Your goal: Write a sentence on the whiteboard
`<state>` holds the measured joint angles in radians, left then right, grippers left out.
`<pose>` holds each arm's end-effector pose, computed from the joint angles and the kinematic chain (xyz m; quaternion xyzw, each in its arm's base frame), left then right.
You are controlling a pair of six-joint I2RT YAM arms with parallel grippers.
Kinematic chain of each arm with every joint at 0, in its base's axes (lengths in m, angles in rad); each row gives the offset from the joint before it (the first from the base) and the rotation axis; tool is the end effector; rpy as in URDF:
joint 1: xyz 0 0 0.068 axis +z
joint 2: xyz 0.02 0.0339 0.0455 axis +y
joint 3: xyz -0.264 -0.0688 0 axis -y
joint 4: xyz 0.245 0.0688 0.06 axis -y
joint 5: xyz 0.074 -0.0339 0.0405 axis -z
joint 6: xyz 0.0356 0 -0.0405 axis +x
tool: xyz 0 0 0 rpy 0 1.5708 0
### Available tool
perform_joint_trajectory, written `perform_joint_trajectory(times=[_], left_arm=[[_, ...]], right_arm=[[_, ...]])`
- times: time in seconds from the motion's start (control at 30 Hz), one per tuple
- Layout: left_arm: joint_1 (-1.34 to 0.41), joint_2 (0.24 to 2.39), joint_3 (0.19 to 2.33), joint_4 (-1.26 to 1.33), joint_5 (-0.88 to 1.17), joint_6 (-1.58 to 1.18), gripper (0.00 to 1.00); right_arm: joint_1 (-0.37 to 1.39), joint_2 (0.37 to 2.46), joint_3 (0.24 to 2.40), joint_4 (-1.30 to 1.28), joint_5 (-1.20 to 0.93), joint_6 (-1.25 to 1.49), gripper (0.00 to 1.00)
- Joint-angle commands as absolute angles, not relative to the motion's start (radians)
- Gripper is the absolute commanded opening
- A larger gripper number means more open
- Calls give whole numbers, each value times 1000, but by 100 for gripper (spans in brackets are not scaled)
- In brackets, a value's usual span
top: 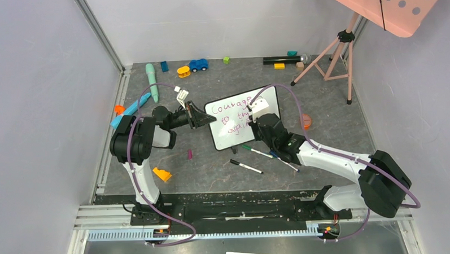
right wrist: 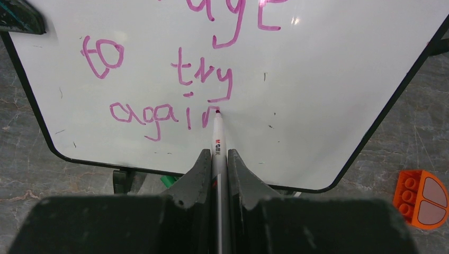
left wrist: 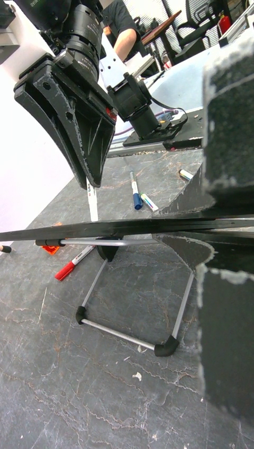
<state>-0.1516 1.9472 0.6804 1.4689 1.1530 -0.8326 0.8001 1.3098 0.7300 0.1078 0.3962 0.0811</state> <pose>0.3255 -0.0826 0.1610 0.2211 0.6406 -0.6106 0.4097 0.2083 0.1948 0.2360 -0.1980 0.8189 0.0665 0.5346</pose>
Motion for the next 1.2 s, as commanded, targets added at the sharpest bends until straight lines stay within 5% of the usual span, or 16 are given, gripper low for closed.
perform_joint_trajectory(times=[0.0,0.7,1.17], left_arm=[[-155,1893,687,1557,1189,-848,2],[-155,1890,688,1557,1194,-848,5],[-155,1885,683,1557,1193,-847,4]], right_arm=[[790,1297,693,116,385,96,0],[784,1108,652,83,388,87,0],[779,1179,646,88,380,89,0]])
